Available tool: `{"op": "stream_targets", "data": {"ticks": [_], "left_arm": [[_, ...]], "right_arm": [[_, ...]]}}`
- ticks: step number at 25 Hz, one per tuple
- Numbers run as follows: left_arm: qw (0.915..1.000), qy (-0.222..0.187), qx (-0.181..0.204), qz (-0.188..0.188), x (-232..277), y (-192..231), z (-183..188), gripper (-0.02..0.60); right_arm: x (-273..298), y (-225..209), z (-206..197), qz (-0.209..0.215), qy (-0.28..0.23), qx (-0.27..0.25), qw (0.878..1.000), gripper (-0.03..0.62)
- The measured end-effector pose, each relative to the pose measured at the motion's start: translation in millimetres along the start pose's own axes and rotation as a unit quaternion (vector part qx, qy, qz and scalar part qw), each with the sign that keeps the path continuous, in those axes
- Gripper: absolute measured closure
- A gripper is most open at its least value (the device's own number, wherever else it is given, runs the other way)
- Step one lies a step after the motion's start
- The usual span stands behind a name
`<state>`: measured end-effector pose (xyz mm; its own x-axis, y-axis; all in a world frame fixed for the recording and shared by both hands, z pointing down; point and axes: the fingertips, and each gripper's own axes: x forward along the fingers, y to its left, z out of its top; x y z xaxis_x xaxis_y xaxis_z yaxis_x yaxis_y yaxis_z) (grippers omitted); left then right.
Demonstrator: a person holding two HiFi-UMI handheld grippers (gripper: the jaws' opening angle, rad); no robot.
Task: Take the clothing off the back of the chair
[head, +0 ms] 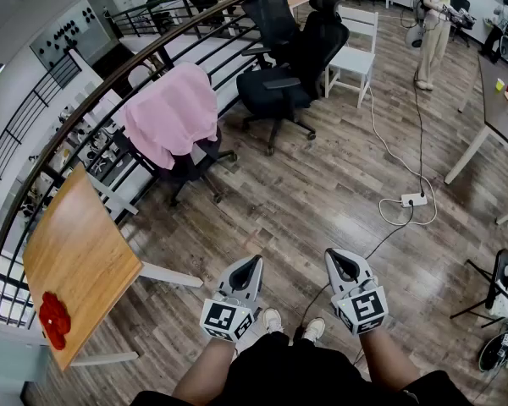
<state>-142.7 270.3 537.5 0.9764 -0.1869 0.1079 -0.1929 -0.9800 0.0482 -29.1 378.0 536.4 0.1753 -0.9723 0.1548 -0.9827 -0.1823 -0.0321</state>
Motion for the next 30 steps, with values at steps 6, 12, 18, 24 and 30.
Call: {"op": "stream_targets", "data": {"ticks": [6,12,18,24,30], "left_arm": [[1.0,0.001,-0.008,0.002,-17,3,-3,0.566],[0.9998,0.006,-0.017,0.006,-18,6,-10,0.566],[0.9998,0.005,-0.016,0.004,-20,-1,-6,0.566],[0.9998,-0.007,-0.017,0.012,-24,-4,1,0.566],[0.9996,0.003,-0.025,0.014,-12,15,-9,0.566]], "right_arm": [[-5,16,-1,-0.005,0.003,0.001,1.0,0.592],[-4,17,-4,-0.008,0.007,0.012,1.0,0.592],[-12,6,0,-0.013,-0.009,0.051,0.999,0.591],[-17,6,3,-0.003,-0.012,0.047,0.999,0.591],[6,1,8,0.001,-0.004,0.028,1.0,0.591]]}}
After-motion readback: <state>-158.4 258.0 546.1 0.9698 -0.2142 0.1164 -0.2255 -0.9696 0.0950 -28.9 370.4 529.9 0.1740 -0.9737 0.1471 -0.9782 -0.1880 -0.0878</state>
